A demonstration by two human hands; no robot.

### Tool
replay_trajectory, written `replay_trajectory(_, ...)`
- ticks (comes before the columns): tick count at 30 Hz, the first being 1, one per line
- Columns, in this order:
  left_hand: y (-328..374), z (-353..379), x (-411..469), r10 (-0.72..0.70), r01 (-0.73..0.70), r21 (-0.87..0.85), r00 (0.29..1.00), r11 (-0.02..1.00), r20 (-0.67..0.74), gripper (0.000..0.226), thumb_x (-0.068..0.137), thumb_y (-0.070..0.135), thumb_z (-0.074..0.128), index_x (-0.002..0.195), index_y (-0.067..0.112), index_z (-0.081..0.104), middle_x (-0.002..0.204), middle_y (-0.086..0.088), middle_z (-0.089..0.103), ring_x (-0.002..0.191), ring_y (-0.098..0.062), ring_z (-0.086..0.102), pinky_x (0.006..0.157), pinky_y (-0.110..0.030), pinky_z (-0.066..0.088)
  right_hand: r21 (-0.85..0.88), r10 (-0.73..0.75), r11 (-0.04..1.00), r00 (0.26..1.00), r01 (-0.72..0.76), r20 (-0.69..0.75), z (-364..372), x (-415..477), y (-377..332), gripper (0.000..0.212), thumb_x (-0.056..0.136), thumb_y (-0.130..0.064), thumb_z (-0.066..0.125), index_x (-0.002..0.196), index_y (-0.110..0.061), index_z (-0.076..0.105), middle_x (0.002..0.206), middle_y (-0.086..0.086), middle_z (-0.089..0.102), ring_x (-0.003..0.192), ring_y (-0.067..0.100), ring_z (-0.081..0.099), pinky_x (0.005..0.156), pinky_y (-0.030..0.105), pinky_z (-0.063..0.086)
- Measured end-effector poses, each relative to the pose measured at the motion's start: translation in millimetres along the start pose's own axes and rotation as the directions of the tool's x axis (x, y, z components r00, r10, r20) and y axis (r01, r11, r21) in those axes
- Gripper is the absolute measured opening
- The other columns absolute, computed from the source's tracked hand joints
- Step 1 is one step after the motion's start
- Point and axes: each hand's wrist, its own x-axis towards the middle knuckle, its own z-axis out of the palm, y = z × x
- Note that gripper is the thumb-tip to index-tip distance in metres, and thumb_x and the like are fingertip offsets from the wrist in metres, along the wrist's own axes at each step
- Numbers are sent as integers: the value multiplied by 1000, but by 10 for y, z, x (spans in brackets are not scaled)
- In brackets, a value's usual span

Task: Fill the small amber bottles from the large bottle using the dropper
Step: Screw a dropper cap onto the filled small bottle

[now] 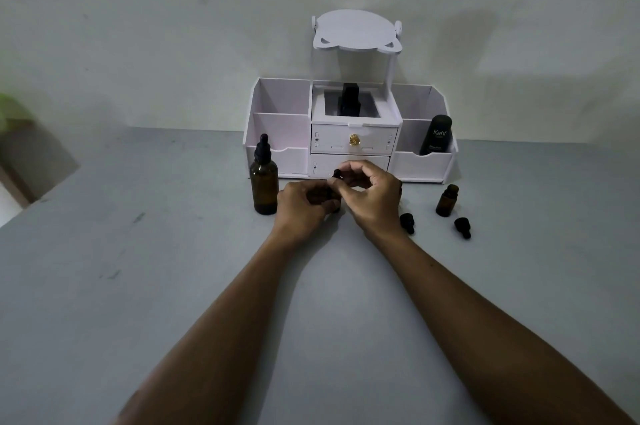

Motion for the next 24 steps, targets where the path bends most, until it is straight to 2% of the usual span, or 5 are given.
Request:
replay_trajectory(4, -2, 0, -3, 0, 0, -6, 1000, 1000, -2, 34, 83, 8, 78, 117, 13, 75, 105, 3, 77, 95, -4, 71, 95, -21, 54, -13, -11, 1000, 1000, 11, 12, -1, -7, -16, 20, 78, -6, 80, 99, -8, 78, 94, 3, 78, 84, 10, 72, 83, 20, 58)
replay_trajectory(9, -12, -1, 24, 2, -2, 11, 1000, 1000, 0, 35, 82, 9, 80, 116, 13, 75, 107, 0, 77, 96, -8, 72, 96, -23, 54, -4, 19, 1000, 1000, -19, -7, 13, 11, -3, 17, 75, -11, 85, 89, -8, 76, 82, 0, 75, 73, 7, 69, 72, 11, 53)
replay_trajectory(13, -30, 5, 27, -8, 8, -5, 1000, 1000, 1, 37, 82, 9, 80, 118, 13, 74, 107, 1, 77, 96, -5, 72, 95, -20, 54, 13, 18, 1000, 1000, -18, 18, -5, 2, -34, 21, 79, -3, 77, 99, -10, 77, 92, -1, 76, 85, 9, 72, 84, 19, 57)
replay_trajectory(18, -21, 19, 28, -6, 5, -11, 1000, 1000, -17, 34, 81, 8, 80, 114, 12, 76, 104, 0, 78, 94, -6, 73, 94, -23, 56, -3, 30, 1000, 1000, -30, 8, 9, 31, -3, 17, 73, -7, 85, 87, -11, 75, 79, -2, 73, 69, 6, 67, 69, 12, 53)
replay_trajectory(24, -47, 13, 33, 7, -7, -15, 1000, 1000, -9, 34, 81, 10, 80, 115, 14, 76, 103, 3, 78, 92, -1, 73, 92, -22, 57, -11, 27, 1000, 998, -27, 48, 8, 9, -15, 21, 78, -4, 78, 97, -12, 77, 90, -3, 76, 84, 9, 72, 85, 24, 58)
